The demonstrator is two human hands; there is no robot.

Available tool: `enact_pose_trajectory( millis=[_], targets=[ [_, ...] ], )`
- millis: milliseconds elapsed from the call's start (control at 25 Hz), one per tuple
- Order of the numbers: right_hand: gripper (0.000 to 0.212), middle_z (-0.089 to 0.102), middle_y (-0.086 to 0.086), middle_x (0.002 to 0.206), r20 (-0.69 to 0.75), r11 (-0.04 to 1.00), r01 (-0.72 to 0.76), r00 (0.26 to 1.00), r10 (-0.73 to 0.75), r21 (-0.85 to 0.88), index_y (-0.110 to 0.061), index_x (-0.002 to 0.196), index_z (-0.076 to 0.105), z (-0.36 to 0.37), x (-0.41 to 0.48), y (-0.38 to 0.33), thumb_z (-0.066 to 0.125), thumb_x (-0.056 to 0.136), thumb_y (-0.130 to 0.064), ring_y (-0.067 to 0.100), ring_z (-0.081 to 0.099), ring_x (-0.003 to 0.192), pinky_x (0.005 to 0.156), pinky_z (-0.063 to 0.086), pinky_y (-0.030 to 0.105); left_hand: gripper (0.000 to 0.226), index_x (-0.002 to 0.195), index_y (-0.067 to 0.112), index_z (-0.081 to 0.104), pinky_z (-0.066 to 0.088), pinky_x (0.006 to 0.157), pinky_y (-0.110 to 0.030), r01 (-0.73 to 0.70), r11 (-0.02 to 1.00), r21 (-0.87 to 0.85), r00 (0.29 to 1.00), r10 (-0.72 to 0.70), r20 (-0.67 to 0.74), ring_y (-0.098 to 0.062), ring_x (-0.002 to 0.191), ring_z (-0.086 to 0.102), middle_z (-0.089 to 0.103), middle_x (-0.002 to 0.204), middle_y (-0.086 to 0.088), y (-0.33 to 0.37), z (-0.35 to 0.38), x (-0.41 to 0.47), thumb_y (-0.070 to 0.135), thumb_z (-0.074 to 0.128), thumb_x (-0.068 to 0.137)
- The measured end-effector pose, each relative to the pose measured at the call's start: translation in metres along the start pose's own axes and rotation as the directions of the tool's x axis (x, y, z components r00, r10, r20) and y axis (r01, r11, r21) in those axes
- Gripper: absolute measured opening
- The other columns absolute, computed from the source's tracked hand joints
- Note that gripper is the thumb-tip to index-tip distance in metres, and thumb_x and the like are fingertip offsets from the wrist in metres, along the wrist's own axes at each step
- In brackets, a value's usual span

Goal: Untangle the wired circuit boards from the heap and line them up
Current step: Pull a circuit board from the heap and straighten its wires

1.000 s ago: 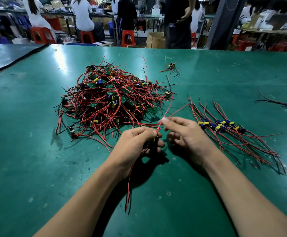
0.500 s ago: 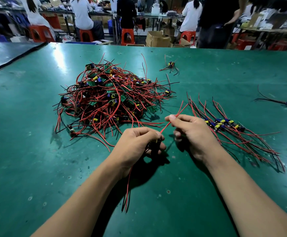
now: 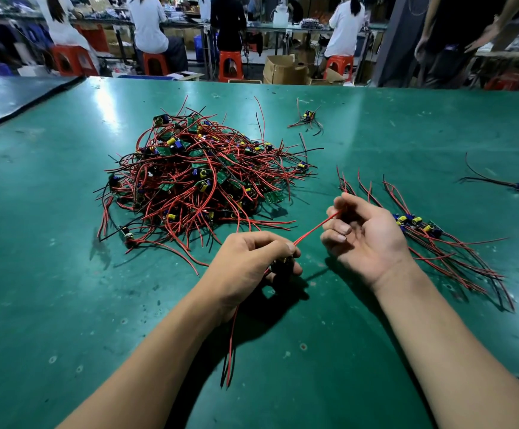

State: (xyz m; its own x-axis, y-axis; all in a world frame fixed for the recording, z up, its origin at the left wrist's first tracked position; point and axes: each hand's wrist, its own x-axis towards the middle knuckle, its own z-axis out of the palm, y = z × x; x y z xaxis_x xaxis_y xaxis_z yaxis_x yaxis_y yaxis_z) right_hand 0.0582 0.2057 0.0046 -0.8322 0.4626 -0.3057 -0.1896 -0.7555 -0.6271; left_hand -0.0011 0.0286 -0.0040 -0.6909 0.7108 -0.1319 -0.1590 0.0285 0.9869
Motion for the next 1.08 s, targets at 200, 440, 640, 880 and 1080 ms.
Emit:
enact_pose_trajectory(
  millis=[200,440,640,880,1080],
  targets=[
    [0.028,0.058,-0.005,0.066,-0.055,0.958,0.156,0.983,-0.174,-0.239,-0.008,0.081,0.073,-0.003,0.002,0.007,0.058,0.099,-0.023,0.007,0.035,0.042,0.039,0.031,0.017,0.016,0.078,0.005,0.071,0.044,0.047,-0.015,0.012,0.999,-0.042,1.0,-0.013,-0.017,-0.013,0.056,0.063,0.071,0.069,-0.017,0.0,-0.001,0.001,0.004,0.061,0.089],
    [0.018,0.07,-0.012,0.07,-0.025,0.711,0.486,0.817,-0.576,-0.508,-0.009,0.087,0.071,-0.004,0.01,0.017,0.059,0.1,-0.011,0.004,0.037,0.042,0.04,0.033,0.017,0.015,0.077,0.007,0.072,0.044,0.047,-0.016,0.028,1.0,-0.009,0.999,-0.028,0.022,-0.012,0.055,0.062,0.071,0.068,-0.014,0.0,0.0,0.001,0.008,0.062,0.089],
    [0.017,0.068,-0.011,0.074,-0.043,0.758,0.437,0.853,-0.52,-0.484,-0.012,0.088,0.073,-0.007,0.01,0.018,0.063,0.098,-0.022,0.004,0.042,0.043,0.041,0.037,0.018,0.016,0.082,0.005,0.07,0.048,0.05,-0.018,0.034,0.998,-0.058,0.999,-0.034,0.001,-0.017,0.056,0.063,0.071,0.071,-0.014,0.0,-0.002,0.002,0.009,0.059,0.093],
    [0.036,0.065,-0.007,0.079,0.015,0.767,0.323,0.925,-0.379,-0.554,-0.016,0.097,0.073,-0.009,0.008,0.018,0.068,0.086,-0.05,0.006,0.049,0.048,0.044,0.04,0.019,0.029,0.1,0.003,0.067,0.056,0.058,-0.026,0.036,0.98,-0.194,0.999,-0.043,-0.033,-0.021,0.063,0.067,0.074,0.084,-0.016,0.004,-0.001,0.002,0.027,0.051,0.1],
    [0.026,0.065,-0.007,0.071,0.069,0.706,0.28,0.948,-0.312,-0.65,-0.019,0.085,0.076,-0.01,0.008,0.025,0.06,0.1,-0.032,0.009,0.048,0.048,0.041,0.034,0.022,0.04,0.114,0.002,0.063,0.058,0.062,-0.029,0.065,0.963,-0.26,0.997,-0.076,-0.033,-0.026,0.073,0.072,0.075,0.095,-0.018,0.004,-0.002,0.003,0.037,0.047,0.101]
  ],
)
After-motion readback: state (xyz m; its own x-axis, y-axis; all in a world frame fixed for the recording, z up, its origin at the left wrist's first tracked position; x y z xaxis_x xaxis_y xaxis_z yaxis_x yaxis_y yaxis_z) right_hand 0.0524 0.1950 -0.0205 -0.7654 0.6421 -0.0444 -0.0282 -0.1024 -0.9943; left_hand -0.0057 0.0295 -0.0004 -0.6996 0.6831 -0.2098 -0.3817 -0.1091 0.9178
